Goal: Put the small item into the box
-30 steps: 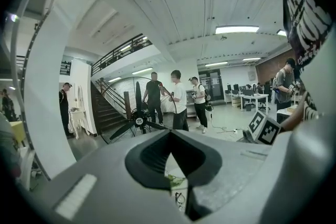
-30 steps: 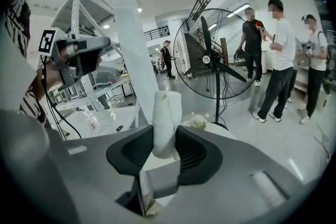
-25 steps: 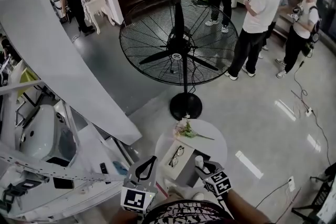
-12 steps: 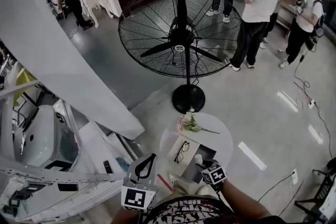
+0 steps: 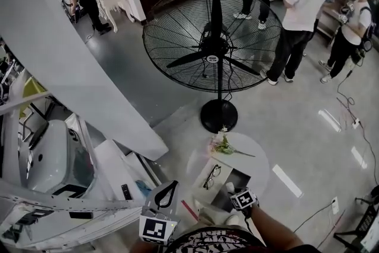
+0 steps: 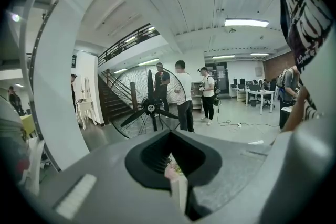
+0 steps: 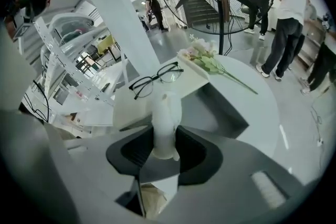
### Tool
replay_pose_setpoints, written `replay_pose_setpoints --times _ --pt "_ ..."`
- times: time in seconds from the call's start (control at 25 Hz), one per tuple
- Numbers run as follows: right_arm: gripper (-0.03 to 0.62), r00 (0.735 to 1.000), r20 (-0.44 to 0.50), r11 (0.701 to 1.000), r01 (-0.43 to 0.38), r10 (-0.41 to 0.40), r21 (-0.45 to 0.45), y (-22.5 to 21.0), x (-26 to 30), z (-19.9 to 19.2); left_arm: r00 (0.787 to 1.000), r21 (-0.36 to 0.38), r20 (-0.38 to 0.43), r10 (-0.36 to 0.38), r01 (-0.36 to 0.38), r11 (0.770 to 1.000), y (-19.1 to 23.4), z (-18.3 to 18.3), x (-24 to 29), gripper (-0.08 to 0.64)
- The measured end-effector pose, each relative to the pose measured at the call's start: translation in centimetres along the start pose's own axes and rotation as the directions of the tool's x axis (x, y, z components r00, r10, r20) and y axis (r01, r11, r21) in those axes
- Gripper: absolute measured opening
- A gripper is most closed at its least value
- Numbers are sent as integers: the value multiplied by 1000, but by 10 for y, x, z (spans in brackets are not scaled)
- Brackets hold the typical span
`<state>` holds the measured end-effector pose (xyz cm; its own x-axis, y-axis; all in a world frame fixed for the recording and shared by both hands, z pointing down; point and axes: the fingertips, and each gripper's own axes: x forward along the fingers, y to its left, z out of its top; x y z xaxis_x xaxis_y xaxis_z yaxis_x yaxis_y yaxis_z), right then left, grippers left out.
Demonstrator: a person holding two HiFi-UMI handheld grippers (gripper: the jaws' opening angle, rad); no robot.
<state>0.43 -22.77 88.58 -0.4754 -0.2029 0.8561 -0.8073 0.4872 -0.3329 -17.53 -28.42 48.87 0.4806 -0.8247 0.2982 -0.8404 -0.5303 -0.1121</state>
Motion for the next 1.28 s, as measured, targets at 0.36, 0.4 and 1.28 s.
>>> replay_pose_setpoints --times 0.36,0.4,1.28 --pt "275 1000 5 1000 -15 15 -3 3 12 2 1000 -18 -9 -7 7 1000 10 -6 3 2" --pt "288 1000 9 1000 -19 19 -4 4 10 3 1000 -14 -4 -14 14 1000 9 -5 4 2" --pt "29 930 363 989 102 -57 -106 12 -114 40 997 -44 74 13 -10 999 -33 21 -19 0"
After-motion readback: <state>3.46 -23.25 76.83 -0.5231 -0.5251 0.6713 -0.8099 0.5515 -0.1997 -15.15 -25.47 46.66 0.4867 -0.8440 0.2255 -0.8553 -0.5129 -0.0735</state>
